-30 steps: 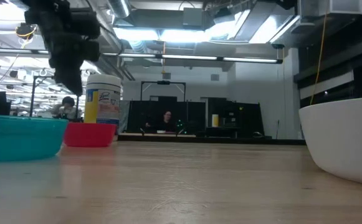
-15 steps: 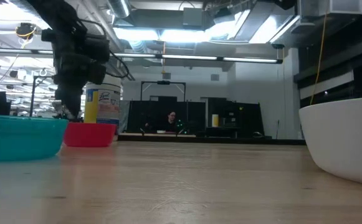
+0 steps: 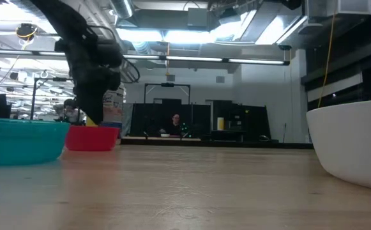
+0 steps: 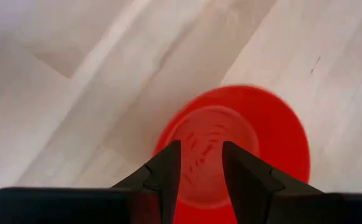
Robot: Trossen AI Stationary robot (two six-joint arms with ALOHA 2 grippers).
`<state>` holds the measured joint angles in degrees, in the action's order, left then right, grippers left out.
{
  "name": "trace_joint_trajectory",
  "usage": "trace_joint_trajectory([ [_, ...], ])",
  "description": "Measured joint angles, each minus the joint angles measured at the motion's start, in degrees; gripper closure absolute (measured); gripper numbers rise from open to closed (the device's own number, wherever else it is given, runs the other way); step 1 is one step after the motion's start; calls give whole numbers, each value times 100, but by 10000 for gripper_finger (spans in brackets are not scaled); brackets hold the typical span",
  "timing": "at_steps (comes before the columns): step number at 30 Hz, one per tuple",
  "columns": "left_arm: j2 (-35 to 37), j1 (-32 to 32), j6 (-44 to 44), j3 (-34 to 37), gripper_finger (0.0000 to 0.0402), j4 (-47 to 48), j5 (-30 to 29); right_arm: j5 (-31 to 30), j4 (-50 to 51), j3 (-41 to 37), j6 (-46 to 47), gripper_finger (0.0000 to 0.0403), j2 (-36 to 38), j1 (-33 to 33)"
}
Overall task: Nest bowls inside each other
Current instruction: Stack the red bowl on top of the green bowl
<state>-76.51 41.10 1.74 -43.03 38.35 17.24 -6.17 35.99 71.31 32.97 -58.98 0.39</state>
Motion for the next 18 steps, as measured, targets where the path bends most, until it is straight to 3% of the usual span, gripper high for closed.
trace_joint_trajectory([
  [7, -393, 0, -360, 0, 288, 21, 18, 2, 1, 0, 4, 306, 48, 1],
  [18, -438, 2, -704, 0, 295, -1, -326, -92, 0, 0, 87, 307, 133, -1],
])
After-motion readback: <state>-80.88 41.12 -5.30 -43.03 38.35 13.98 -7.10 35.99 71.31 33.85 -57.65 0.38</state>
